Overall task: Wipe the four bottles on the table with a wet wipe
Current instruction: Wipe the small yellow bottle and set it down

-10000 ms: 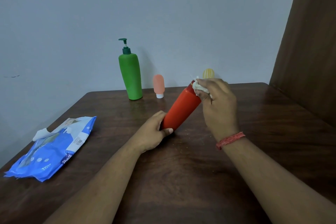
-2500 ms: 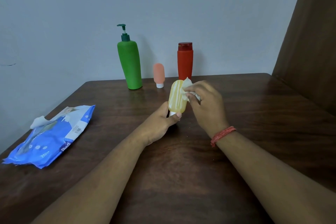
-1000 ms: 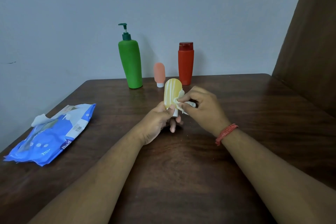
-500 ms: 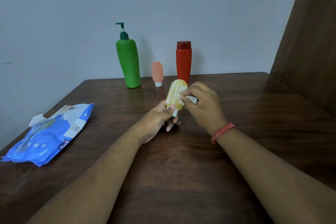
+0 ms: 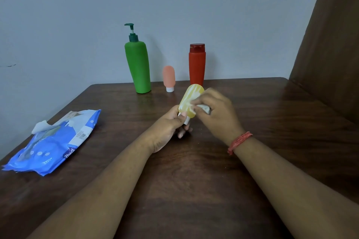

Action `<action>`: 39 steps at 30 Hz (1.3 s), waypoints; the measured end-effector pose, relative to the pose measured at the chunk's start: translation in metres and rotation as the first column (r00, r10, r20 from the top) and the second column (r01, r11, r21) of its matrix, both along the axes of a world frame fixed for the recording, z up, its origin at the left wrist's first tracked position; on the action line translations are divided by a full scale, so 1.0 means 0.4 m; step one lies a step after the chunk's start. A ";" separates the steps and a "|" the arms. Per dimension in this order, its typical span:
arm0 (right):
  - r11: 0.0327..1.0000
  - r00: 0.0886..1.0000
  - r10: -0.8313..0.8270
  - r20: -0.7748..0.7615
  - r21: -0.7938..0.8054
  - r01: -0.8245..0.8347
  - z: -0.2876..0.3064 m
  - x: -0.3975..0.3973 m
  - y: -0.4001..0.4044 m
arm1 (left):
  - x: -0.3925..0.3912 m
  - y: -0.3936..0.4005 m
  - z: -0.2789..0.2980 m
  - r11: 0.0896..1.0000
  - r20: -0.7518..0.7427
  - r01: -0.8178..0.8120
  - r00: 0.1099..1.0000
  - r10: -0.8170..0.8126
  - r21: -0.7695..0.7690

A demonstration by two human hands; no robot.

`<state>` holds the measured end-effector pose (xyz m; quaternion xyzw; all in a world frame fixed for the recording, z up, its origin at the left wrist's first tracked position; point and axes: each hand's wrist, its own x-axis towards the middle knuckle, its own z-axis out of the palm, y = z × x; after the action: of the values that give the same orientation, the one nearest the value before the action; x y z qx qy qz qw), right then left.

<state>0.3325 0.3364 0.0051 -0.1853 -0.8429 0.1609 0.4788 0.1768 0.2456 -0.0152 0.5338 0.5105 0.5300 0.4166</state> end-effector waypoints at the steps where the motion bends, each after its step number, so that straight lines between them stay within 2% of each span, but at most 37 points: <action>1: 0.998 0.997 0.039 0.060 0.043 -0.041 -0.001 -0.002 -0.008 | -0.001 0.000 -0.001 1.000 0.005 0.001 1.000 -0.001 0.018; 2: 0.995 0.994 0.047 0.098 0.080 -0.055 -0.002 -0.005 -0.012 | -0.002 0.000 -0.002 1.000 0.002 0.003 1.000 -0.003 0.029; 4: 0.995 0.997 -0.019 0.075 0.101 0.011 0.002 -0.006 -0.006 | -0.002 0.001 0.001 1.000 -0.038 0.008 0.999 -0.007 0.021; 7: 0.985 0.985 -0.165 -0.051 0.035 0.167 0.006 0.003 0.017 | -0.006 0.005 -0.001 1.000 -0.156 0.019 0.988 -0.019 0.001; 9: 0.978 0.976 -0.210 -0.056 -0.004 0.211 0.006 0.008 0.024 | -0.004 0.004 0.000 1.000 -0.186 0.011 0.982 -0.008 0.012; 14: 0.996 0.996 -0.011 0.090 0.087 0.003 0.004 0.000 -0.008 | -0.015 0.013 -0.013 0.998 -0.154 -0.030 0.987 0.037 0.050; 16: 0.991 0.995 -0.063 0.074 0.122 0.054 0.003 -0.003 0.000 | -0.016 0.015 -0.015 0.998 -0.166 -0.035 0.985 0.042 0.042; 20: 0.974 0.969 -0.228 -0.093 -0.023 0.227 0.008 0.013 0.027 | -0.008 0.013 -0.011 0.999 -0.250 -0.039 0.967 0.041 0.014; 22: 0.977 0.976 -0.209 -0.055 -0.042 0.207 0.007 0.013 0.020 | -0.007 0.016 -0.014 0.998 -0.281 -0.070 0.957 0.069 0.006; 26: 0.996 0.992 -0.081 0.093 0.056 0.076 0.003 0.003 0.001 | -0.016 0.017 -0.018 0.989 -0.223 -0.150 0.964 0.144 -0.012; 28: 0.989 0.989 -0.146 0.034 0.043 0.144 0.007 0.005 0.012 | -0.017 0.015 -0.015 0.990 -0.261 -0.137 0.957 0.127 -0.019; 31: 0.950 0.952 -0.303 -0.044 -0.088 0.298 0.014 0.019 0.033 | -0.012 0.012 -0.009 0.994 -0.357 -0.112 0.929 0.103 -0.004; 33: 0.962 0.965 -0.260 -0.043 -0.094 0.255 0.008 0.017 0.030 | -0.011 0.010 -0.007 0.994 -0.368 -0.107 0.924 0.104 0.014; 36: 0.992 0.991 -0.127 0.047 0.029 0.126 -0.004 -0.002 0.008 | -0.014 0.006 -0.008 0.991 -0.313 -0.126 0.941 0.130 0.034; 39: 0.979 0.979 -0.202 -0.015 0.002 0.202 0.006 0.003 0.024 | -0.017 0.006 -0.007 0.993 -0.334 -0.109 0.935 0.116 0.041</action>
<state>0.3335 0.3459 0.0074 -0.2680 -0.8166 0.1112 0.4990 0.1702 0.2481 -0.0180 0.5907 0.5980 0.4597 0.2866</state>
